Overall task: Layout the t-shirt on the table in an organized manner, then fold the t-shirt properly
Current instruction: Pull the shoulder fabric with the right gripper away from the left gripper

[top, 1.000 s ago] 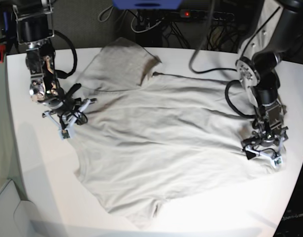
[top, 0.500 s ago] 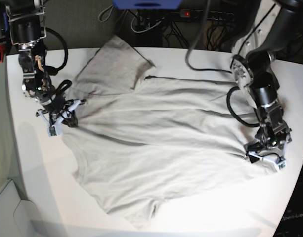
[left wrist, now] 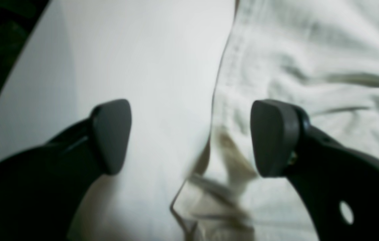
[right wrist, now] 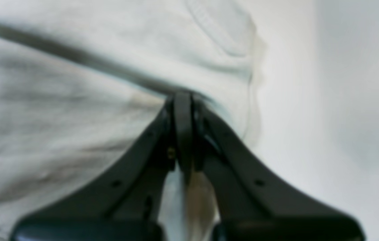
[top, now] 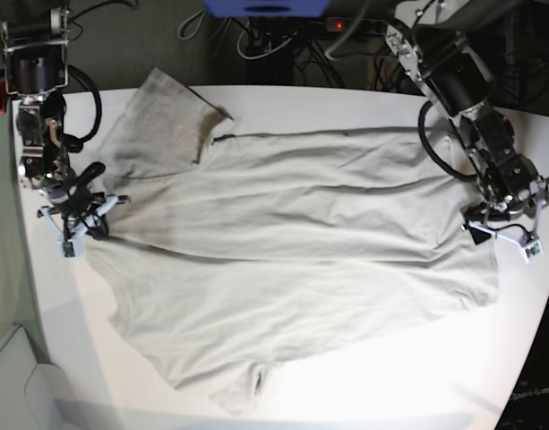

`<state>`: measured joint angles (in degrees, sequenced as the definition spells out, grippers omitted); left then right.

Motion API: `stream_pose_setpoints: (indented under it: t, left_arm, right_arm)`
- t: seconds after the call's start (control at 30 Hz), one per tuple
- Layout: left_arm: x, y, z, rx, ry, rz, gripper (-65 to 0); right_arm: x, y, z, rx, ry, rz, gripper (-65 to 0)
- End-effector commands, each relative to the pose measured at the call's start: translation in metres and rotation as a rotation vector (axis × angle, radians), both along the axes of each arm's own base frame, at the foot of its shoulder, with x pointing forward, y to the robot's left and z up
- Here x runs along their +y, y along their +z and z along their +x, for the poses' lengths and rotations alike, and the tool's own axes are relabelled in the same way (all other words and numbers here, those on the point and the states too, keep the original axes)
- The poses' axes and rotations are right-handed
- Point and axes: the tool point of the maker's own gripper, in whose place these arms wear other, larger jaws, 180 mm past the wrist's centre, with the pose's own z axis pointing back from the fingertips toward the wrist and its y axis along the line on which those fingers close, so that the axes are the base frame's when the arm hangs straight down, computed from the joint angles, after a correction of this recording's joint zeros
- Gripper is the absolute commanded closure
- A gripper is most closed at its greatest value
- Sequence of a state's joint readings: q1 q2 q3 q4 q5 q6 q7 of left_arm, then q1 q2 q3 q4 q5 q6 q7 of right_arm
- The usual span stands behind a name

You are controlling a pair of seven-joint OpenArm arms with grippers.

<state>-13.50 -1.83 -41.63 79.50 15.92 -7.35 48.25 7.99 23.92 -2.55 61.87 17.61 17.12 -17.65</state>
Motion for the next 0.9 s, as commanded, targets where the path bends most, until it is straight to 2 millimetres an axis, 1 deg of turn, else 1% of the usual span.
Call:
stream_pose_setpoints:
  t: [0.0, 0.03, 0.07, 0.13, 0.2, 0.27, 0.33, 0.43, 0.5, 0.53, 0.6, 0.67, 0.8, 0.87]
  left_arm:
    - [-0.004, 0.008, 0.002, -0.010, -0.036, 0.011, -54.1]
    - [-0.009, 0.007, -0.002, 0.008, -0.072, 0.009, -54.1]
    - [-0.013, 0.009, -0.005, 0.023, -0.102, 0.011, -54.1]
    - [-0.021, 0.011, -0.009, 0.038, -0.150, 0.014, -54.1]
    - [-0.023, 0.011, -0.010, 0.040, -0.170, 0.021, -54.1]
    - [-0.024, 0.007, -0.010, 0.051, -0.177, 0.012, -54.1]
    - [-0.027, -0.005, -0.010, 0.074, -0.184, -0.010, -54.1]
    - [-0.026, -0.009, 0.002, 0.049, -0.195, -0.011, -54.1]
    - [-0.026, -0.018, 0.008, 0.045, -0.205, -0.025, -54.1]
    - [-0.028, -0.024, 0.013, 0.042, -0.212, -0.039, -54.1]
    - [-0.022, -0.027, 0.021, 0.044, -0.215, -0.047, -54.1]
    - [-0.021, -0.031, 0.033, 0.042, -0.220, -0.068, -54.1]
    - [-0.009, -0.025, 0.058, 0.014, -0.223, -0.088, -54.2]
    - [-0.007, -0.019, 0.072, -0.007, -0.225, -0.094, -54.2]
  right_arm:
    - [-0.007, 0.008, 0.002, -0.007, -0.011, -0.034, 0.0]
    - [-0.002, 0.016, 0.005, -0.031, 0.003, -0.036, 0.0]
    - [0.003, 0.020, 0.003, -0.044, 0.017, -0.037, 0.0]
    - [0.015, 0.037, 0.003, -0.092, 0.051, -0.038, 0.0]
    - [0.028, 0.048, -0.003, -0.126, 0.084, -0.037, 0.0]
    - [0.042, 0.061, -0.010, -0.162, 0.118, -0.031, 0.0]
    - [0.055, 0.071, -0.020, -0.190, 0.151, -0.026, 0.0]
    - [0.079, 0.083, -0.037, -0.220, 0.187, 0.007, 0.0]
    - [0.092, 0.089, -0.049, -0.232, 0.211, 0.021, 0.0]
    - [0.100, 0.090, -0.058, -0.231, 0.224, 0.033, 0.0]
    - [0.113, 0.093, -0.070, -0.234, 0.235, 0.060, 0.0]
    - [0.122, 0.092, -0.080, -0.228, 0.234, 0.086, 0.0]
    - [0.130, 0.081, -0.091, -0.195, 0.226, 0.116, 0.0]
    - [0.135, 0.069, -0.098, -0.158, 0.242, 0.122, 0.0]
